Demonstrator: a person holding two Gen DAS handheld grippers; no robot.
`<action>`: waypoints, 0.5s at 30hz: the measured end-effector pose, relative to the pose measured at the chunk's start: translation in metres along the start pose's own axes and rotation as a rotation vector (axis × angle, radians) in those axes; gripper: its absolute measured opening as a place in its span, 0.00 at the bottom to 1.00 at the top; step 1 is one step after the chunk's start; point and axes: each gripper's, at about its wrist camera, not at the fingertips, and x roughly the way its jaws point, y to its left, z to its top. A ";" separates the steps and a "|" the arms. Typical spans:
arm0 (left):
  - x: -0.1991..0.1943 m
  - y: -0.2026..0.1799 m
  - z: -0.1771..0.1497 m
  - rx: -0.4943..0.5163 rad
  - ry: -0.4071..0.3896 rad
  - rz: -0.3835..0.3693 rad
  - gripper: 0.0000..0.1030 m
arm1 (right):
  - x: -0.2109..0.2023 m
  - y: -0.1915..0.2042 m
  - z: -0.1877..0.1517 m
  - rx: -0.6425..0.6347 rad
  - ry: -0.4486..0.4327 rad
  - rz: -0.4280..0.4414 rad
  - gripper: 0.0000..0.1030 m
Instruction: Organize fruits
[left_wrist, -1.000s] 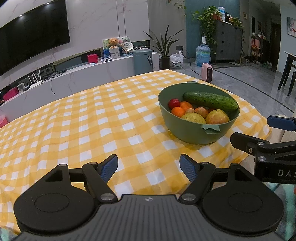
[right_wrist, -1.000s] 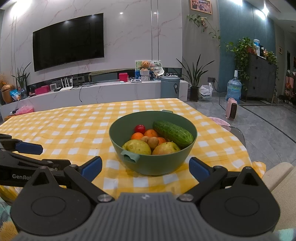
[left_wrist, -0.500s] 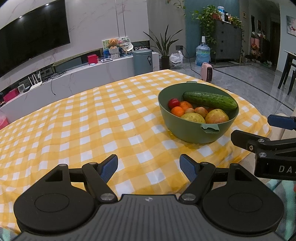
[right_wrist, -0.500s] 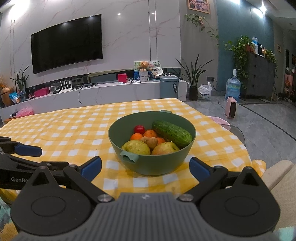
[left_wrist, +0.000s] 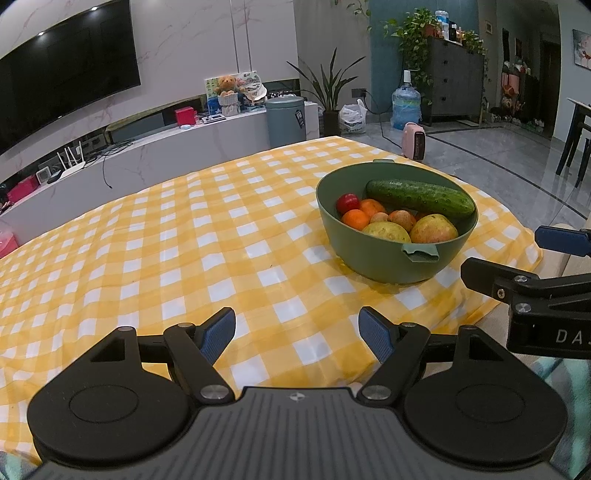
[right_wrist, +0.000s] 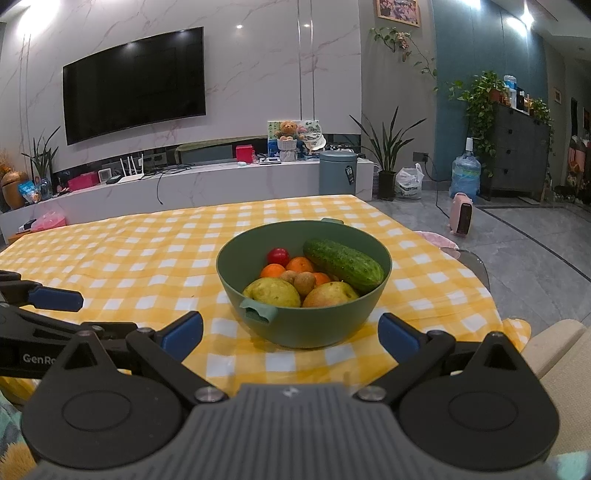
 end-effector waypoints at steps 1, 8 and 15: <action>0.000 0.000 0.000 0.000 -0.001 0.000 0.86 | 0.000 0.000 0.000 -0.001 0.000 0.000 0.95; 0.000 0.000 -0.001 0.009 -0.005 0.008 0.86 | 0.000 0.000 0.000 0.000 0.000 0.000 0.96; -0.003 -0.002 0.000 0.025 -0.005 0.008 0.86 | 0.000 0.000 0.000 -0.001 -0.002 0.001 0.96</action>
